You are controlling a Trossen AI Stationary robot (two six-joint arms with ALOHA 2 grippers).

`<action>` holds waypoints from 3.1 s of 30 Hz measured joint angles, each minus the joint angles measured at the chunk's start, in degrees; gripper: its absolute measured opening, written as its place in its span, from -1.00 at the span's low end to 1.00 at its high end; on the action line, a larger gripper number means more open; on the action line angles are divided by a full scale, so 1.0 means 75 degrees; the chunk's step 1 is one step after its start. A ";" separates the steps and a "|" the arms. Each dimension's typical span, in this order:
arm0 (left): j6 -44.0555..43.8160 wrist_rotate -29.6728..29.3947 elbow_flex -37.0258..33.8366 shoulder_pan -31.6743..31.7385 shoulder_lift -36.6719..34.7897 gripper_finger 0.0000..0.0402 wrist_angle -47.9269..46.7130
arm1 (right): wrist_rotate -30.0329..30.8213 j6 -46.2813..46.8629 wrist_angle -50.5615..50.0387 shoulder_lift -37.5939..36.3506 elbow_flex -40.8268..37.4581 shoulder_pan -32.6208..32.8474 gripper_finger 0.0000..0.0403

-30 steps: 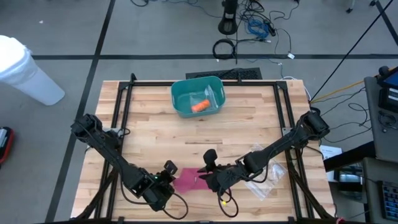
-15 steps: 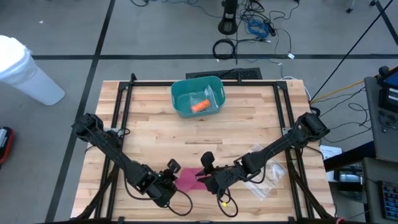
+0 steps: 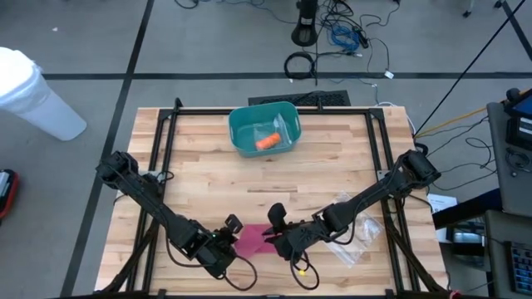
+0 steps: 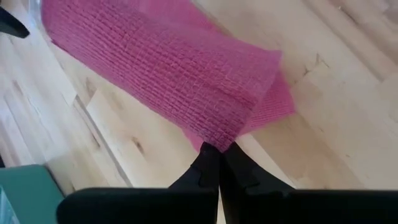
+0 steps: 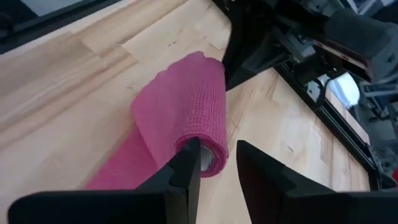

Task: Roll bandage
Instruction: Roll the pink bandage

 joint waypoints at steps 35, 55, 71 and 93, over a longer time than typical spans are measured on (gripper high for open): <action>-0.1879 -0.0175 -0.0003 0.0499 -0.0088 -1.00 0.0163 | 0.0814 -0.0205 0.0264 0.0194 0.0001 0.0075 -0.96; -0.5698 -0.4340 -0.1029 -0.1406 -0.3355 -0.87 -0.1608 | 0.3487 -0.1373 0.4676 -0.1773 -0.2200 -0.0188 -0.99; -0.2425 -0.4710 -0.4172 -0.0443 -0.3513 -0.87 0.4560 | 0.1666 -0.1819 0.8109 -0.3803 -0.5473 -0.1055 -0.99; -0.1641 0.2037 -0.5001 0.3270 -0.2821 -0.43 1.0254 | 0.1712 -0.0621 0.3891 -0.4995 -0.4176 -0.1184 -0.99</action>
